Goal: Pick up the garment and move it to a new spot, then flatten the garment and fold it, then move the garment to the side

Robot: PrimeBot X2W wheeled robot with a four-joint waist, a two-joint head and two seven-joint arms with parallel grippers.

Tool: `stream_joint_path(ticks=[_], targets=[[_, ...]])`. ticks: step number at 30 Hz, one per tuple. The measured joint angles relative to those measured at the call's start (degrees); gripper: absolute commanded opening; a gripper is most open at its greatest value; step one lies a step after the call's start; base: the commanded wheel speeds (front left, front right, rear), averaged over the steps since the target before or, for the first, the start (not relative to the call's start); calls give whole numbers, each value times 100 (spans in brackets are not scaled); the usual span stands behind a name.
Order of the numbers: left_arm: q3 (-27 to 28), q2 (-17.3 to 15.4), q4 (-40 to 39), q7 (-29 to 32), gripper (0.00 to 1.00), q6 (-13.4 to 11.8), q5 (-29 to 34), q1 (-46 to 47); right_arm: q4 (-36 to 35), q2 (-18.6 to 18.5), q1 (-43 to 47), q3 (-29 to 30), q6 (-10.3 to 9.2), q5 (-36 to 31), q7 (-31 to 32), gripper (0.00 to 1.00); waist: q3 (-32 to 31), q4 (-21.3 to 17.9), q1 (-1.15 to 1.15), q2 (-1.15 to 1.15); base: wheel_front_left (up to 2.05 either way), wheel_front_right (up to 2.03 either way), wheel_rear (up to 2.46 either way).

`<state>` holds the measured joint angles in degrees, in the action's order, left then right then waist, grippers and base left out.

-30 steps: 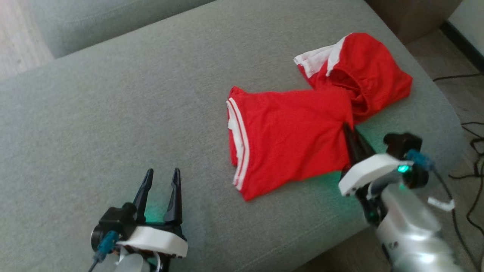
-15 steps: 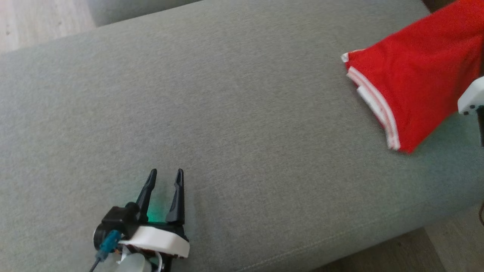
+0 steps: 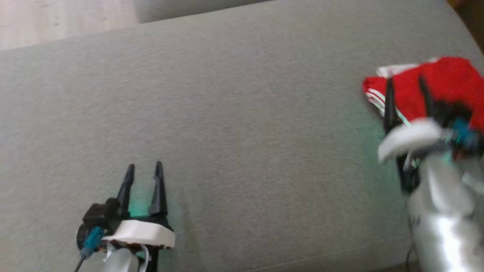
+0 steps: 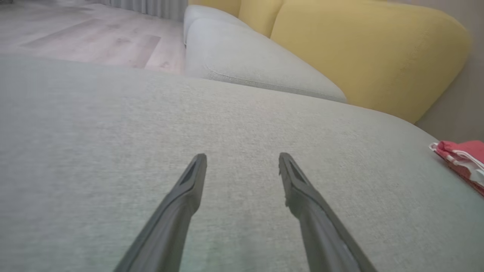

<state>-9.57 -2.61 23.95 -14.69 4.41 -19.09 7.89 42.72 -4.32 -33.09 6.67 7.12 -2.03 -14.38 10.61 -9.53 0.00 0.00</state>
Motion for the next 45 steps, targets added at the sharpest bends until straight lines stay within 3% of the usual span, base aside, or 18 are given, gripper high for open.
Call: stream_joint_path(ticks=[5,14,20,26,27,33,45], targets=[[163,2,3,0,100,-114,14,-21,-530,99,992,-382,0,287,1,100,-128,474,0,0,0,0,0],[509,-1,-11,0,100,-241,48,-428,-1000,140,1813,-872,-1,1015,1,100,-430,1234,0,0,0,0,0],[615,0,-51,0,100,-180,-68,-487,-1053,144,1986,-1036,-1,1238,1,100,-686,1440,-1,0,0,0,0],[764,-3,-1,0,100,-20,-325,-636,-1051,145,1993,-1192,-1,1370,0,100,-814,1376,0,0,0,0,0],[761,0,29,0,0,1,-337,-660,-1031,147,1997,-1190,-1,1370,1,0,-823,1358,0,0,0,0,0],[759,24,389,56,0,13,-433,-899,-667,169,2398,-1185,-2,1466,45,0,-833,1349,0,0,0,0,0],[781,26,301,259,0,22,-1102,-906,-861,169,2421,-1071,-3,2239,242,0,-853,1309,0,0,0,0,0]])
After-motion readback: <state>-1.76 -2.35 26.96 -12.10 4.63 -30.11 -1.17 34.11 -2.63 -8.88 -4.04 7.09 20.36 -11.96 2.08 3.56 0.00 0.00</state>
